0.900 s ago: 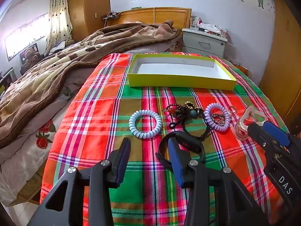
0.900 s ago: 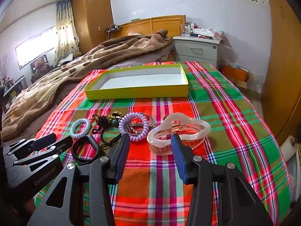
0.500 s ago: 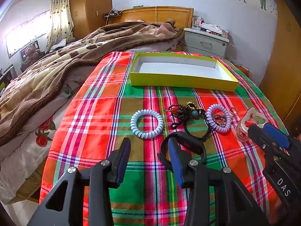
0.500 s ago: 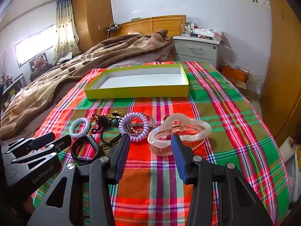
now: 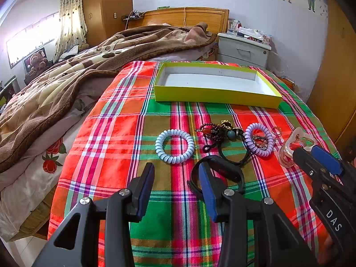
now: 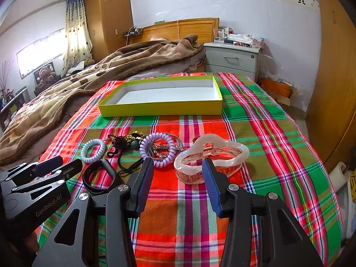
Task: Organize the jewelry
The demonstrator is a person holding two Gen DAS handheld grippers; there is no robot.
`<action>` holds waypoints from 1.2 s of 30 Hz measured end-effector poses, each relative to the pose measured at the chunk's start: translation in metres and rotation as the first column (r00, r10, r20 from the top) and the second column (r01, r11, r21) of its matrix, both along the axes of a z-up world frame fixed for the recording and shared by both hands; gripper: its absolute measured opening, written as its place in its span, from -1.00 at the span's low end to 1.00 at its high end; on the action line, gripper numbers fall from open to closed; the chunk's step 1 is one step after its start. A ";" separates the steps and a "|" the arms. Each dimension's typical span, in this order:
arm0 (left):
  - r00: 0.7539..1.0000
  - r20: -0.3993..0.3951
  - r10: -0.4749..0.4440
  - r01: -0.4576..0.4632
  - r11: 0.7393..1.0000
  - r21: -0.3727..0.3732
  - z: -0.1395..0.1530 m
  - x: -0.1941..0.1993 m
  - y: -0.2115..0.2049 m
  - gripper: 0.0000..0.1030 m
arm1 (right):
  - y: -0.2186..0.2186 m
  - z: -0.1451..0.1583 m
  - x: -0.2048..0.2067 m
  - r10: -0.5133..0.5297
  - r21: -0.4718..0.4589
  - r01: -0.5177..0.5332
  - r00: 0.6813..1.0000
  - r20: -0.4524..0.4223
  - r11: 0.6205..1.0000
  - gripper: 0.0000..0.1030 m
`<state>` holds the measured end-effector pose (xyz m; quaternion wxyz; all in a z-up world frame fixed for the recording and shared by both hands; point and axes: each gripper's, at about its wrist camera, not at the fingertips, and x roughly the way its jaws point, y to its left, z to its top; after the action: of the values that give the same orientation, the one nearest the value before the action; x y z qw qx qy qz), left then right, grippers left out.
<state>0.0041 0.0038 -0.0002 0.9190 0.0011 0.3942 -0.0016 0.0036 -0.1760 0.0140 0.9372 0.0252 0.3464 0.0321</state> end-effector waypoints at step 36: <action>1.000 0.002 -0.006 0.006 1.000 -0.019 0.002 -0.004 0.003 -0.16 | -0.001 0.006 -0.006 -0.012 -0.005 0.012 1.000 0.008 1.000 -0.11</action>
<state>-0.0001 0.0065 0.0014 0.9193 -0.0062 0.3935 -0.0083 -0.0021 -0.1770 0.0205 0.9389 0.0250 0.3423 0.0257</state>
